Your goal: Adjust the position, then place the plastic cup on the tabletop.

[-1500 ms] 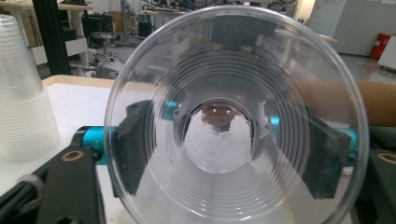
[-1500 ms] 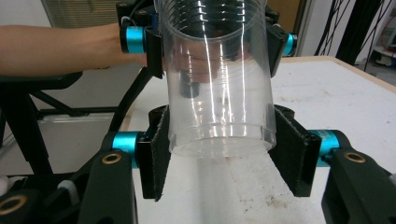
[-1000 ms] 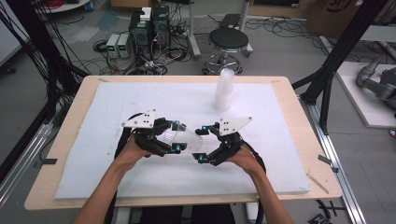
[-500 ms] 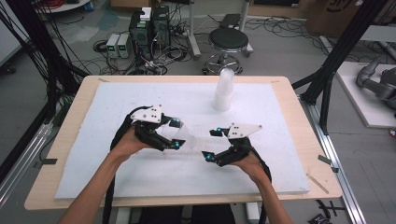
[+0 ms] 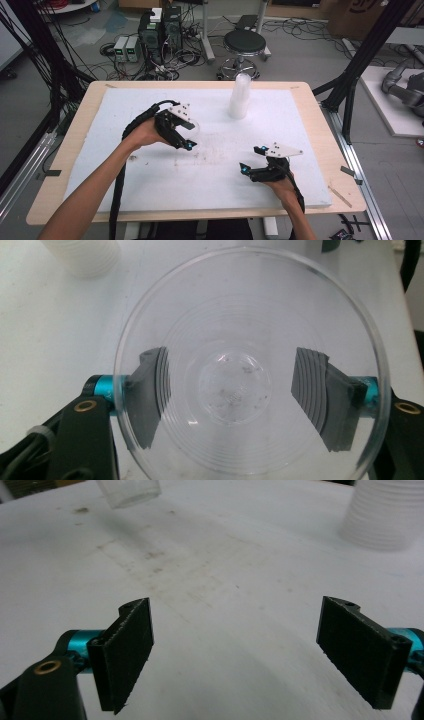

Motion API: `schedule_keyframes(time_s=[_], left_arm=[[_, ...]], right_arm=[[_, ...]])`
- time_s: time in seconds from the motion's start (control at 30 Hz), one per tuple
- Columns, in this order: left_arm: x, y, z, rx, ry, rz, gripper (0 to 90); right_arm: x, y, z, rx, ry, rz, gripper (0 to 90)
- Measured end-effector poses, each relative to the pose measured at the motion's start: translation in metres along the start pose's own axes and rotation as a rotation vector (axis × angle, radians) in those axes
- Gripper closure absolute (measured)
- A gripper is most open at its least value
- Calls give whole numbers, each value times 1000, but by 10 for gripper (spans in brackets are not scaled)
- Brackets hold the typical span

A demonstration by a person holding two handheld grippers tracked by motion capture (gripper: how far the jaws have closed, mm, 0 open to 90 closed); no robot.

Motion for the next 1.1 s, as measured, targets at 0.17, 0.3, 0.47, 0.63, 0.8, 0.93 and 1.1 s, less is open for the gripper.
schedule_keyframes(time_s=[0.17,0.3,0.47,0.63,0.8,0.93,1.1], left_arm=[[-2,6,5,-13,-4,26,316],[-4,6,5,-18,2,39,316],[-5,6,5,-22,3,34,315],[-5,6,4,-21,8,33,315],[-7,6,5,-20,11,41,315],[-14,6,7,-12,17,45,316],[-31,5,13,2,38,47,316]], right_arm=[[9,-11,-11,-43,-58,-9,152],[13,-11,-13,-55,-73,-26,152],[13,-12,-13,-57,-76,-20,152],[14,-11,-14,-64,-74,-26,152],[14,-12,-14,-59,-73,-26,152],[14,-12,-14,-58,-80,-26,152],[14,-12,-14,-49,-87,-30,153]])
Point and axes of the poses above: each handheld gripper's, and its own axes: x roughly backward along the jaws, y roughly out of its top, z roughly to its left, the point moved 7 cm from there along -x, roughly forward along the jaws, and after that the axes turned 1 degree about y, right-handed, at the moved point
